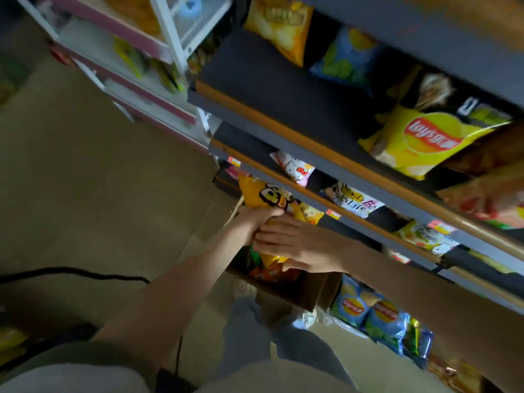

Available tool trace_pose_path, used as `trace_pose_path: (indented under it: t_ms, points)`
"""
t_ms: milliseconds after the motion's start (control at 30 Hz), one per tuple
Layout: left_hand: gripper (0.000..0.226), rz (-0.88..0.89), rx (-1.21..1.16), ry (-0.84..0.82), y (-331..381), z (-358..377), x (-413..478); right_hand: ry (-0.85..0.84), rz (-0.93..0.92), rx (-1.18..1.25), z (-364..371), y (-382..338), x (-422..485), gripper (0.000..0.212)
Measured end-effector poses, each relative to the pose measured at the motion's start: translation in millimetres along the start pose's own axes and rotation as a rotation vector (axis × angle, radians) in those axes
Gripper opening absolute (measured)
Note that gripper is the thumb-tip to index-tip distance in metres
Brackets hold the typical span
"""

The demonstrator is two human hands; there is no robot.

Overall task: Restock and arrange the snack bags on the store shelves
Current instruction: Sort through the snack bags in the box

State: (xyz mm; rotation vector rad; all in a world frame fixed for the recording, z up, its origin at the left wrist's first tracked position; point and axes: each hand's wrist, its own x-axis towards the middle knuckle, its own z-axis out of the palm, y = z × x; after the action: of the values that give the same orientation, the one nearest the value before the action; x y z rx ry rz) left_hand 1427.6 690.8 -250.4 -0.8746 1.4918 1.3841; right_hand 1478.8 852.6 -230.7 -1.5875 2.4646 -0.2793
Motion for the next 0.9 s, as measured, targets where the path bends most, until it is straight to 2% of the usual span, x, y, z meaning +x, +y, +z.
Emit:
trace_pose_path:
  t_ms: [100, 167, 267, 367, 467, 533, 633, 767, 900]
  points:
    - [0.095, 0.184, -0.085, 0.063, 24.6, -11.1, -41.3, 0.065, 0.307, 0.204, -50.8, 5.6, -5.8, 0.073]
    - [0.088, 0.333, -0.162, 0.044, 38.4, -20.1, -69.3, 0.122, 0.551, 0.395, -83.8, 7.2, -5.7, 0.070]
    - [0.078, 0.553, -0.161, 0.024, 58.9, -28.9, -107.7, 0.259, 0.779, 0.797, -126.6, 5.5, 2.3, 0.072]
    - [0.090, 0.707, -0.157, -0.033, 79.0, -32.5, -143.2, 0.501, 0.760, 1.207, -162.6, 3.7, 8.2, 0.093]
    - [0.095, 0.837, -0.170, -0.123, 90.3, -38.6, -172.7, 0.572, 0.689, 1.407, -192.6, -2.3, 8.0, 0.092]
    - [0.089, 0.940, -0.147, -0.237, 98.6, -42.9, -187.7, 0.603, 0.638, 1.430, -207.4, -8.5, 5.8, 0.095]
    - [0.081, 0.982, -0.069, -0.332, 104.1, -47.5, -204.9, 0.624, 0.619, 1.415, -222.2, -16.6, 2.1, 0.100]
    - [0.090, 1.007, 0.036, -0.318, 98.6, -53.8, -210.7, 0.564, 0.601, 1.428, -229.9, -27.9, 1.3, 0.098]
    - [0.079, 1.024, 0.074, -0.270, 91.9, -59.8, -224.1, 0.523, 0.585, 1.433, -234.1, -34.1, 10.9, 0.105]
